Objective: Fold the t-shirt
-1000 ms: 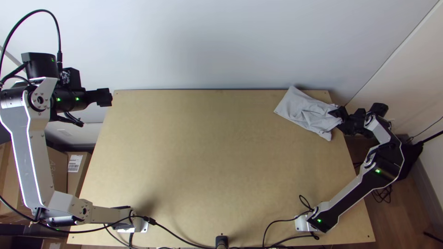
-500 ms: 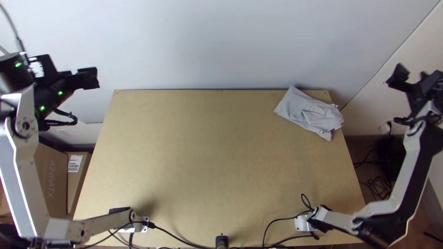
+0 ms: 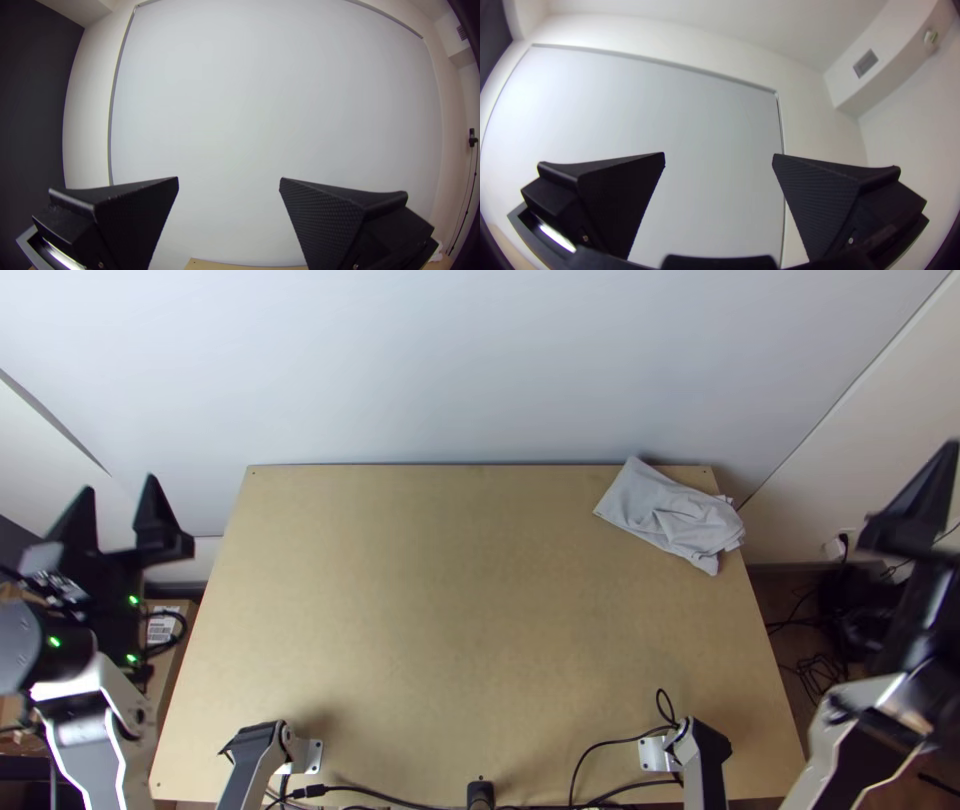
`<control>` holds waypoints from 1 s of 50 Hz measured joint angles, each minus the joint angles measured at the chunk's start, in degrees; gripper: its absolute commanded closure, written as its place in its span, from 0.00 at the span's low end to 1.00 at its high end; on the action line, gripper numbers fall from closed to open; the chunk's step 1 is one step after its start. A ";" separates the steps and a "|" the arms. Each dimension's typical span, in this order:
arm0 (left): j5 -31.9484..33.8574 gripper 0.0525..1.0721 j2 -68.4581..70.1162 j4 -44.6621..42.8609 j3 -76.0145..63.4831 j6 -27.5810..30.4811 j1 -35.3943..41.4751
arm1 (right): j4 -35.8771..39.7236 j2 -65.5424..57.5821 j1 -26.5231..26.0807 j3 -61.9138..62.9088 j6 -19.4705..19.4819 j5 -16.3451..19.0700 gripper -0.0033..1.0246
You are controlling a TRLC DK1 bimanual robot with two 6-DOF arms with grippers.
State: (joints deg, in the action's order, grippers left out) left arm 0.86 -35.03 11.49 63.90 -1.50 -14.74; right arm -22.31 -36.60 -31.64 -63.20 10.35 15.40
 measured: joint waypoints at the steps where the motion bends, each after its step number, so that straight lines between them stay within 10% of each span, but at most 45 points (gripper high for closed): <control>1: 0.00 0.05 1.46 -0.96 -1.79 0.02 -0.17 | -2.97 1.99 0.24 2.69 0.13 0.00 0.04; 20: 0.02 0.05 26.93 -14.47 -33.88 -1.75 -0.81 | -8.94 16.94 8.35 27.91 4.15 -0.02 0.04; 37: 0.04 0.05 34.71 -15.32 -47.63 -4.13 -0.81 | -15.13 29.22 31.28 56.74 -12.37 -4.20 0.04; 50: 0.02 0.05 34.71 -15.47 -59.60 -4.09 2.60 | 4.87 36.54 40.26 62.42 -13.16 -8.83 0.04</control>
State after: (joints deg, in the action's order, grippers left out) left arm 0.89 -0.32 -3.99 4.29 -5.58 -12.14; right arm -17.43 -0.05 8.62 -0.78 -2.81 6.57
